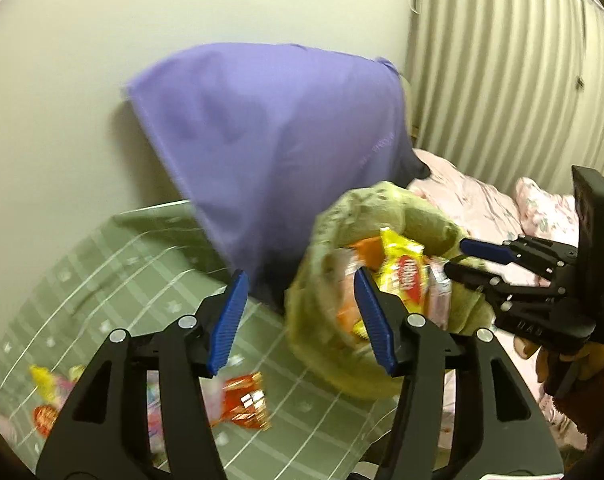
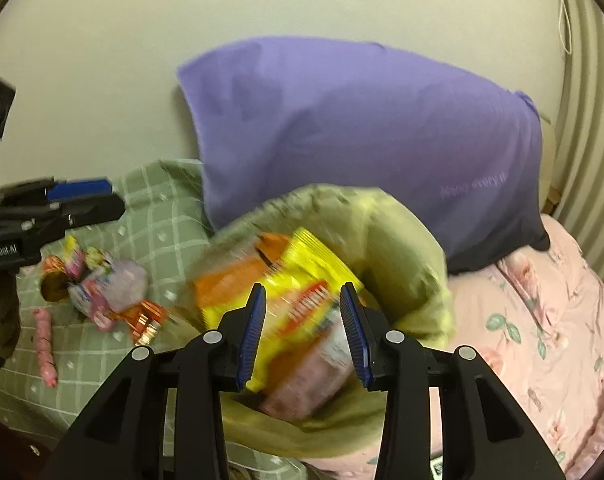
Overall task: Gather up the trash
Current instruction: 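Move both grippers back over the remaining snacks on the table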
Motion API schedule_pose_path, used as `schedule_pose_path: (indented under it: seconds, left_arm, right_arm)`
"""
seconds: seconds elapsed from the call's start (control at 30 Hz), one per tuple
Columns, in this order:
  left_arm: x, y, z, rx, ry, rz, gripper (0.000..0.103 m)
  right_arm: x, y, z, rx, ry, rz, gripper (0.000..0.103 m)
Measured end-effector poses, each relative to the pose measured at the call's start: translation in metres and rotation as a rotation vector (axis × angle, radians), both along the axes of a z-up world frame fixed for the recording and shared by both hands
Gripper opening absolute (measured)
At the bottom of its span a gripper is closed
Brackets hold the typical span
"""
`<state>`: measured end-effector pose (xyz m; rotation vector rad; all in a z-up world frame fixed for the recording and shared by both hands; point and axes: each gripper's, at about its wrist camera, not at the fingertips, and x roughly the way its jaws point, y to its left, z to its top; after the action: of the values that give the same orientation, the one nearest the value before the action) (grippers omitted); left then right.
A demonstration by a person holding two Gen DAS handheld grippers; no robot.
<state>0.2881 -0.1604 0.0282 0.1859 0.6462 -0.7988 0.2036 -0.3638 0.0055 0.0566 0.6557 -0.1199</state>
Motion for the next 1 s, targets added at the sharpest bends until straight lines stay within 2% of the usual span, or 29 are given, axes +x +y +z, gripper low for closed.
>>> schedule_pose_path:
  seconds: [0.13, 0.2, 0.27, 0.4, 0.47, 0.53, 0.67, 0.8, 0.9, 1.0]
  left_arm:
    - [0.007, 0.062, -0.006, -0.035, 0.029, 0.117, 0.054]
    - [0.012, 0.095, -0.015, -0.052, 0.05, 0.183, 0.058]
    - [0.017, 0.136, -0.029, -0.069, 0.088, 0.271, 0.058]
    - [0.024, 0.213, -0.053, -0.102, 0.152, 0.495, 0.059]
    - [0.026, 0.249, -0.067, -0.129, 0.208, 0.615, 0.059]
    - [0.022, 0.275, -0.081, -0.151, 0.258, 0.687, 0.059]
    - [0.01, 0.289, -0.103, -0.155, 0.317, 0.719, 0.059]
    - [-0.004, 0.277, -0.121, -0.137, 0.368, 0.672, 0.059]
    - [-0.009, 0.269, -0.126, -0.12, 0.375, 0.64, 0.059]
    - [-0.009, 0.266, -0.125, -0.158, 0.383, 0.628, 0.059]
  right_arm:
    - [0.006, 0.029, 0.017, 0.033, -0.072, 0.074, 0.038]
    - [0.013, 0.043, 0.021, 0.063, -0.096, 0.122, 0.051]
    - [0.02, 0.058, 0.023, 0.092, -0.116, 0.185, 0.052]
    - [0.036, 0.087, 0.019, 0.123, -0.099, 0.281, 0.059]
    - [0.046, 0.104, 0.013, 0.148, -0.075, 0.329, 0.059]
    - [0.052, 0.118, 0.007, 0.166, -0.049, 0.375, 0.06]
    - [0.066, 0.143, -0.011, 0.177, 0.032, 0.411, 0.06]
    - [0.072, 0.156, -0.023, 0.131, 0.072, 0.405, 0.06]
    - [0.075, 0.165, -0.03, 0.097, 0.094, 0.417, 0.06]
    - [0.074, 0.17, -0.04, 0.083, 0.117, 0.44, 0.06]
